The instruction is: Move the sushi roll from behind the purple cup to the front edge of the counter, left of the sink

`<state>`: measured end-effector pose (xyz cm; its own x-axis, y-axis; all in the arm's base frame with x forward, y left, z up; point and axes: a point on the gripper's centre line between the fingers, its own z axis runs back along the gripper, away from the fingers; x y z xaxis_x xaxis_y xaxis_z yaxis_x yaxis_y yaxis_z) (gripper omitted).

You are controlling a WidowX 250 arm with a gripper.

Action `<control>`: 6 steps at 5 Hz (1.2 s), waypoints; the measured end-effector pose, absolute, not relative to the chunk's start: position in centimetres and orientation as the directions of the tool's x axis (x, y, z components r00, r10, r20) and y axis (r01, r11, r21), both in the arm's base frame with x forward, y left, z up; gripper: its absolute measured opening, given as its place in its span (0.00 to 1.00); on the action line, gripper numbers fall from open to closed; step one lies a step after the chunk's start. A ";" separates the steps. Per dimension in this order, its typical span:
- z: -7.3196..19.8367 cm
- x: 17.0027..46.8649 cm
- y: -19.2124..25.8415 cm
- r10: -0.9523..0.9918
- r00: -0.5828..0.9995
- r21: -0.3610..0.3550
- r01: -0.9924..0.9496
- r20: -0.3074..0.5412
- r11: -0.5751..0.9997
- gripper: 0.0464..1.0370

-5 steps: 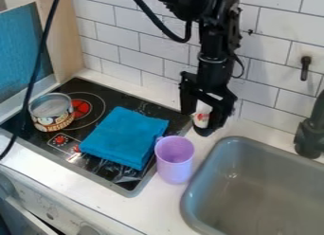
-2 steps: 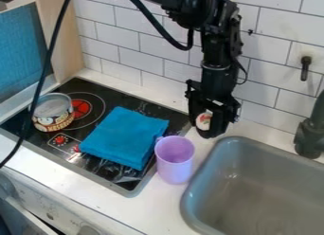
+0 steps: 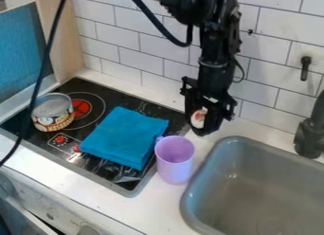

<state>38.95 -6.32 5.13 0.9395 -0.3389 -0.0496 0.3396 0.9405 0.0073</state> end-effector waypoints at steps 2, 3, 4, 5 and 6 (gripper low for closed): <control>11.0 38.0 -6.1 -0.289 0.957 0.020 0.288 0.016 0.957 0.56; 10.0 34.4 -5.9 -0.237 0.969 -0.021 0.236 -0.064 0.971 0.56; 9.1 31.2 -5.1 -0.171 0.977 -0.058 0.165 -0.128 0.985 0.56; 10.1 28.6 -4.7 -0.113 0.989 -0.053 0.108 -0.100 0.993 0.56; 10.0 26.9 -5.1 -0.081 0.989 -0.053 0.075 -0.123 0.996 0.56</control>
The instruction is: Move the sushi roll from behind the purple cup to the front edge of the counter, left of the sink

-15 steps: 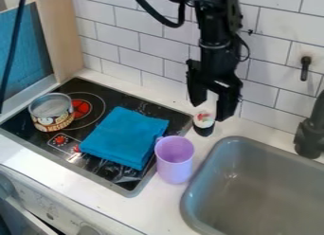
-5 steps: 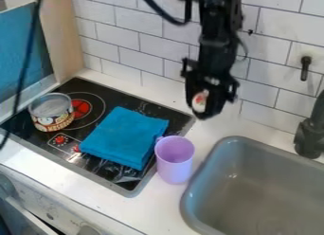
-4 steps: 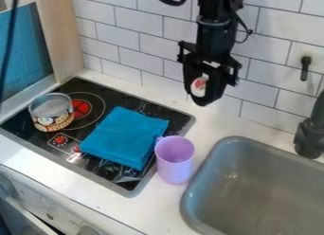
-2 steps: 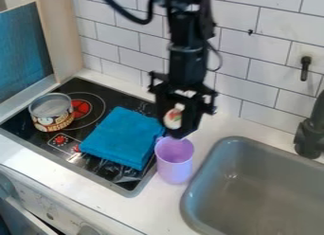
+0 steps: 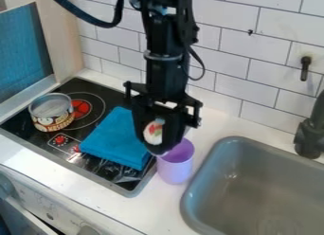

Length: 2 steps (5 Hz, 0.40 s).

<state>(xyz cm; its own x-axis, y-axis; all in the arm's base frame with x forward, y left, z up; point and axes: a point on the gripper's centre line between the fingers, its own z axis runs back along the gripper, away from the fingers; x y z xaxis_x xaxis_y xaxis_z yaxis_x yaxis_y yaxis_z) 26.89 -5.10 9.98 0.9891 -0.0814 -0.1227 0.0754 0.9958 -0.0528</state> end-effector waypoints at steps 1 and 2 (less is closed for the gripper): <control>9.7 25.9 -5.5 -0.081 0.986 -0.059 0.073 -0.148 0.996 0.56; 8.4 24.8 -5.8 -0.087 0.975 -0.056 0.077 -0.203 0.995 0.56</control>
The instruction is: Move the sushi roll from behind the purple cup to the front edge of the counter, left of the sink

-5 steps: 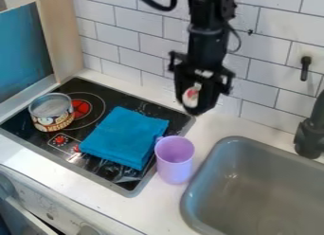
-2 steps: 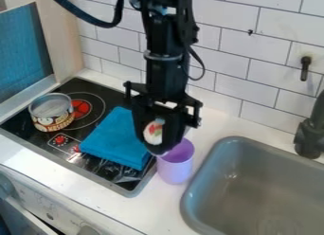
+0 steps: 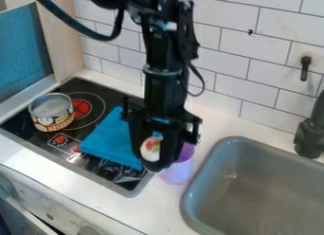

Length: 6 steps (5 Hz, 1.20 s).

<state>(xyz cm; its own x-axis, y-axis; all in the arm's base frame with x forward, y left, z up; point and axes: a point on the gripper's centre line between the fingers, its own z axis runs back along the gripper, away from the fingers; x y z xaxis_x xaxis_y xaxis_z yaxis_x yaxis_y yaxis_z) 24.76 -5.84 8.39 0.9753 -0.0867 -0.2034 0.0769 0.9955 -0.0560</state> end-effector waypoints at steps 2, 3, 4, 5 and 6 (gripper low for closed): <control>4.8 22.4 -5.9 -0.091 0.951 -0.071 0.073 -0.294 0.995 0.56; 4.4 22.0 -6.2 -0.090 0.950 -0.065 0.073 -0.300 0.995 0.56; 4.1 21.7 -6.1 -0.076 0.949 -0.054 0.063 -0.304 0.997 0.56; 3.0 21.9 -5.8 -0.088 0.965 -0.046 0.079 -0.247 0.996 0.56; 2.6 22.1 -5.7 -0.092 0.970 -0.049 0.083 -0.225 0.995 0.56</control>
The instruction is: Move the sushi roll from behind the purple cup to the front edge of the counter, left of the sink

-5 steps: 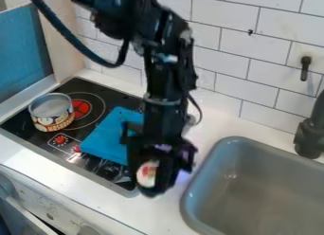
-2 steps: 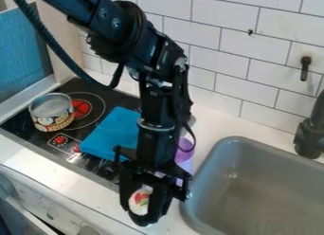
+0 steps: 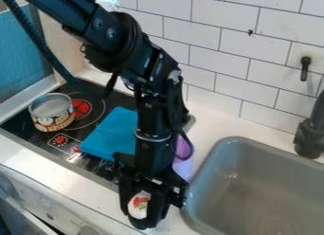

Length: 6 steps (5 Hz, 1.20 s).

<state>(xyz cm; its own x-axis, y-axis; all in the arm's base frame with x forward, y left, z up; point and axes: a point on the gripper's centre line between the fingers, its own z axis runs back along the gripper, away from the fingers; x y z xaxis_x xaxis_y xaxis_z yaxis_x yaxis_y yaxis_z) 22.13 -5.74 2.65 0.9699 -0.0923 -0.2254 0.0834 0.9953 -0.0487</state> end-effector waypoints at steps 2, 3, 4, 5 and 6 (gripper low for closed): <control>2.5 22.1 -5.2 -0.049 0.973 -0.049 0.039 -0.224 0.998 0.90; 5.1 22.3 -4.7 -0.023 0.987 -0.020 0.020 -0.160 1.000 0.98; 6.5 22.4 -4.5 -0.006 0.992 -0.006 0.006 -0.128 1.000 0.97; 9.5 22.5 -4.4 -0.017 1.000 -0.024 0.017 -0.025 1.000 0.97; 11.0 21.5 -2.8 0.047 0.999 -0.026 -0.046 0.021 0.999 0.97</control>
